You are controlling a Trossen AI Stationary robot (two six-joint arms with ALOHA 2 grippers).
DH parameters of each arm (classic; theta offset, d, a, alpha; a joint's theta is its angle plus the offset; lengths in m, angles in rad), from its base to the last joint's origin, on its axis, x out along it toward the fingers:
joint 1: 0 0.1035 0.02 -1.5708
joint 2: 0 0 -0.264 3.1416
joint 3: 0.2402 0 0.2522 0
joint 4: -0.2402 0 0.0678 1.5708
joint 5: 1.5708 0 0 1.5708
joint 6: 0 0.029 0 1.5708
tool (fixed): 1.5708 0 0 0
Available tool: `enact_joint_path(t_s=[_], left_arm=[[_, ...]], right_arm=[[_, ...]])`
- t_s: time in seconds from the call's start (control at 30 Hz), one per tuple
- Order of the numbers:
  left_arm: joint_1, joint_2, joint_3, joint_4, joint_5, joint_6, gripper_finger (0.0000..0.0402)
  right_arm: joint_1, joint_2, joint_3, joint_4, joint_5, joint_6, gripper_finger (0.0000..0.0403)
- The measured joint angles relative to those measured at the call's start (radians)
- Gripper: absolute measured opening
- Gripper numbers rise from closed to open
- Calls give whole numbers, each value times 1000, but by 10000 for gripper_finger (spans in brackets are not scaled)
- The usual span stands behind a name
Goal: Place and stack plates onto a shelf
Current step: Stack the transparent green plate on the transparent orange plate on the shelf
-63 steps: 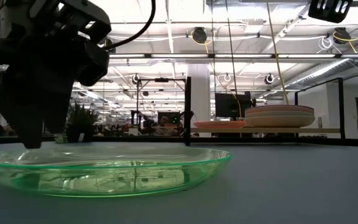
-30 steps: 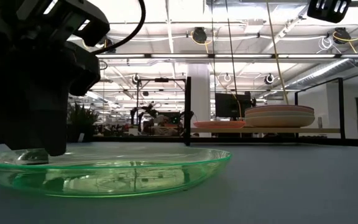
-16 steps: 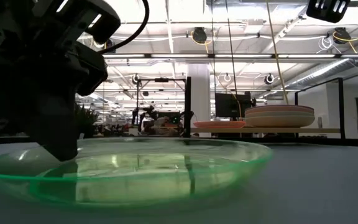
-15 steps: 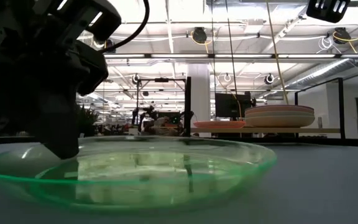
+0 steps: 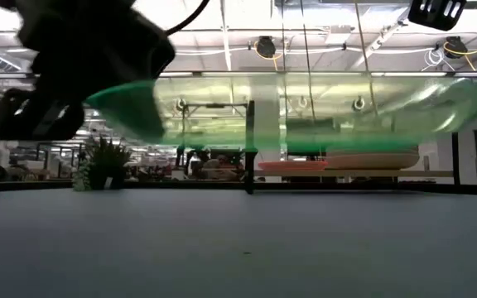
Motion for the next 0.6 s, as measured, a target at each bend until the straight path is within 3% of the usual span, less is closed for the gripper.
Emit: enact_joint_path(t_s=[0.27, 0.6], left_arm=[[67, 0, 157, -131, -2, 141, 4], [232, -1, 382, -356, 4, 404, 3]], right_arm=[[0, -2, 0, -3, 4, 5, 0], [-2, -66, 0, -11, 135, 79, 0]])
